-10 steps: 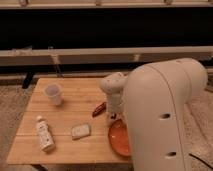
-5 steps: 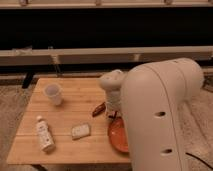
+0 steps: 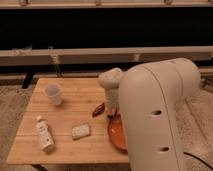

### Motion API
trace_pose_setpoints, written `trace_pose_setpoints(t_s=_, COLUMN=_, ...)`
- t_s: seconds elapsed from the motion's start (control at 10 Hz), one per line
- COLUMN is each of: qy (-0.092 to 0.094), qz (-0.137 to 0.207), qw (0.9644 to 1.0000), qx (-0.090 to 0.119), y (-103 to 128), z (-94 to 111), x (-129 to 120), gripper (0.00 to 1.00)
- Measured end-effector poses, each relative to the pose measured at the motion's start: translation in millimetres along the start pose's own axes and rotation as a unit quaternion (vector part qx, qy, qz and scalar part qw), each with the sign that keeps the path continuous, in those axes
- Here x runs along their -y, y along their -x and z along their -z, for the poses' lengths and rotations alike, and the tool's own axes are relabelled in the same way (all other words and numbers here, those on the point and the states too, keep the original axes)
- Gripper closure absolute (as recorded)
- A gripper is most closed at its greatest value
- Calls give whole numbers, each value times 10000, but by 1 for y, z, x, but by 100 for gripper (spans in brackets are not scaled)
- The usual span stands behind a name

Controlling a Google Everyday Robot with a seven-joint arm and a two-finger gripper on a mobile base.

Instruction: Push the ceramic bowl across the table

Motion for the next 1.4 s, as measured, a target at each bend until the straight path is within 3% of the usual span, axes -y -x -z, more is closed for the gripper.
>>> trace_pose_setpoints(t_s=1.4, qy=-35, qz=362, qw=9993, qx=80, y=28, z=11, x=-27, gripper=35)
